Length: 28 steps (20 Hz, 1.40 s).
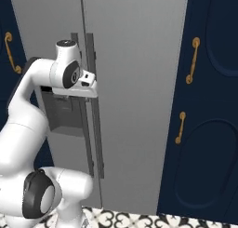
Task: Take the strawberry from the fridge and place it on top of the pancake, located on the dining counter.
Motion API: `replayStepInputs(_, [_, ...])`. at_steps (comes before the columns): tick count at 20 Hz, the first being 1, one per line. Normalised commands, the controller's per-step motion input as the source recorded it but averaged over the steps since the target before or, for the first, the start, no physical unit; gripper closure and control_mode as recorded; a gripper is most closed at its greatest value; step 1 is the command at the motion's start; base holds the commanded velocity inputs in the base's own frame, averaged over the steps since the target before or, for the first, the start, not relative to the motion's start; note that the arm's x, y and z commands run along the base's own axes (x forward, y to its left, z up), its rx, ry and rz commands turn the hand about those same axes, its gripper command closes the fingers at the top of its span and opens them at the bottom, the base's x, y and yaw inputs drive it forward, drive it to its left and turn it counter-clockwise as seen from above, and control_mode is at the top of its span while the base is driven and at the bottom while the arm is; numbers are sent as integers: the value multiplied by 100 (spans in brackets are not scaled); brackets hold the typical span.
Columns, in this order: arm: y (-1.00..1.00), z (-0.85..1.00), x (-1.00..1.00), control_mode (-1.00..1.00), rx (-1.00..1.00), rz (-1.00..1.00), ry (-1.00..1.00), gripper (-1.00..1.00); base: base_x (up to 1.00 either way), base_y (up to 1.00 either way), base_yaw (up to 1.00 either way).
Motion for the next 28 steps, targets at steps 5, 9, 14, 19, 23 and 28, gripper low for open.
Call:
replayStepInputs(5, [0, 0, 0, 100, 0, 0, 0, -100, -27, 0, 0])
replayStepInputs(9, [0, -6, 22, -100, 0, 0, -4, -100, 0, 0, 0])
replayStepInputs(14, [-9, -3, 35, -100, 0, 0, -50, -100, 0, 0, 0])
replayStepInputs(19, [-20, 0, 80, -100, 1, 2, -6, -100, 0, 0, 0])
replayStepInputs(23, [0, 0, 68, -100, -1, 0, 2, -100, 0, 0, 0])
replayStepInputs(28, [0, -3, 57, -100, -3, 0, -6, -100, 0, 0, 0])
